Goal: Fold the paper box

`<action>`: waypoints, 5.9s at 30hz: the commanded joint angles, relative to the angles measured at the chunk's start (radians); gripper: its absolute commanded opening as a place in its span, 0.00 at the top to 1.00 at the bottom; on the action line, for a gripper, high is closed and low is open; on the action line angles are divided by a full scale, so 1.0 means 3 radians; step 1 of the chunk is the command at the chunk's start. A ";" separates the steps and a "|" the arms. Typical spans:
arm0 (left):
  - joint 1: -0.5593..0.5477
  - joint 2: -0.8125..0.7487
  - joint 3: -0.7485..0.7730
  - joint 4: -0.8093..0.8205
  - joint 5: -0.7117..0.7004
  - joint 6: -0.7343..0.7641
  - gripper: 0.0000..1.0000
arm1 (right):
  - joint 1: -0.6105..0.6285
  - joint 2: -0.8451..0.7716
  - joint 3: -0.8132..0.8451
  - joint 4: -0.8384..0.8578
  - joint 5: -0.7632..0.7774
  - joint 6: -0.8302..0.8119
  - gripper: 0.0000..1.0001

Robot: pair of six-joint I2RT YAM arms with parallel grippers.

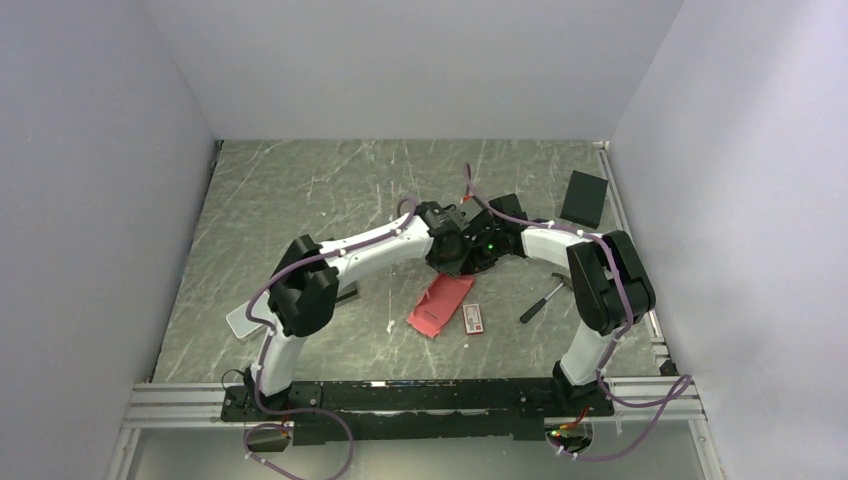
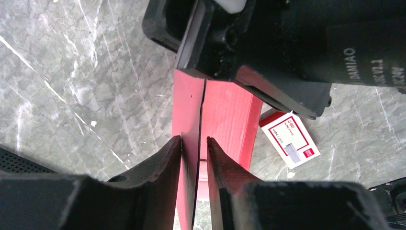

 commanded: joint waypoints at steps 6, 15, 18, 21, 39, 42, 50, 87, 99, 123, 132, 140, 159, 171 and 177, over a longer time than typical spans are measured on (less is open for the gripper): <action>0.0055 -0.0445 -0.0258 0.0323 0.0043 -0.0162 0.60 | 0.0110 -0.0153 0.0023 0.0090 0.0314 -0.0178 0.77; 0.0097 -0.0896 -0.0750 0.0675 0.0051 -0.0263 0.53 | 0.0118 -0.0155 0.0047 0.0067 0.0379 -0.0220 0.82; 0.0147 -0.1072 -0.0969 0.0819 0.0028 -0.0304 0.52 | 0.0117 -0.0146 0.0056 0.0062 0.0377 -0.0222 0.82; 0.0204 -0.1292 -0.1219 0.1067 0.0080 -0.0303 0.49 | 0.0115 -0.0141 0.0060 0.0062 0.0380 -0.0223 0.82; 0.0362 -0.1415 -0.1449 0.1639 0.0685 0.0196 0.25 | 0.0118 -0.0091 0.0112 0.0028 0.0341 -0.0198 0.84; 0.0371 -0.1214 -0.1258 0.1550 0.0613 0.0339 0.28 | 0.0113 -0.0074 0.0117 0.0028 0.0336 -0.0192 0.84; 0.0403 -0.0868 -0.0997 0.1321 0.0449 0.0356 0.54 | 0.0102 -0.0067 0.0123 0.0036 0.0350 -0.0187 0.84; 0.0462 -0.1018 -0.1363 0.1542 0.0880 0.0024 0.73 | 0.0307 0.0001 0.0247 -0.0138 0.0881 -0.0499 0.81; 0.0463 -0.1106 -0.1553 0.1624 0.0835 -0.0085 1.00 | 0.0461 -0.0001 0.0246 -0.0137 0.1070 -0.0623 0.73; 0.0475 -0.1229 -0.1823 0.1879 0.1108 -0.0150 1.00 | 0.0653 -0.0058 0.0175 0.0052 0.1484 -0.0722 0.97; 0.0477 -0.1288 -0.1910 0.1966 0.1167 -0.0186 1.00 | 0.0802 -0.0086 0.0126 0.0132 0.1725 -0.0853 0.91; 0.0477 -0.1286 -0.1946 0.1999 0.1199 -0.0186 1.00 | 0.0890 -0.0032 0.0107 0.0198 0.1996 -0.0912 1.00; 0.0479 -0.1291 -0.1951 0.1984 0.1208 -0.0172 1.00 | 0.0860 0.0145 0.0370 -0.0252 0.1441 -0.0895 0.75; 0.0476 -0.1215 -0.1863 0.1902 0.1207 -0.0146 1.00 | 0.0716 -0.0087 0.0295 -0.0161 0.1343 -0.0928 0.69; 0.0483 -0.1184 -0.1803 0.1830 0.1195 -0.0120 1.00 | 0.0716 -0.0202 0.0244 -0.0118 0.1343 -0.1035 0.64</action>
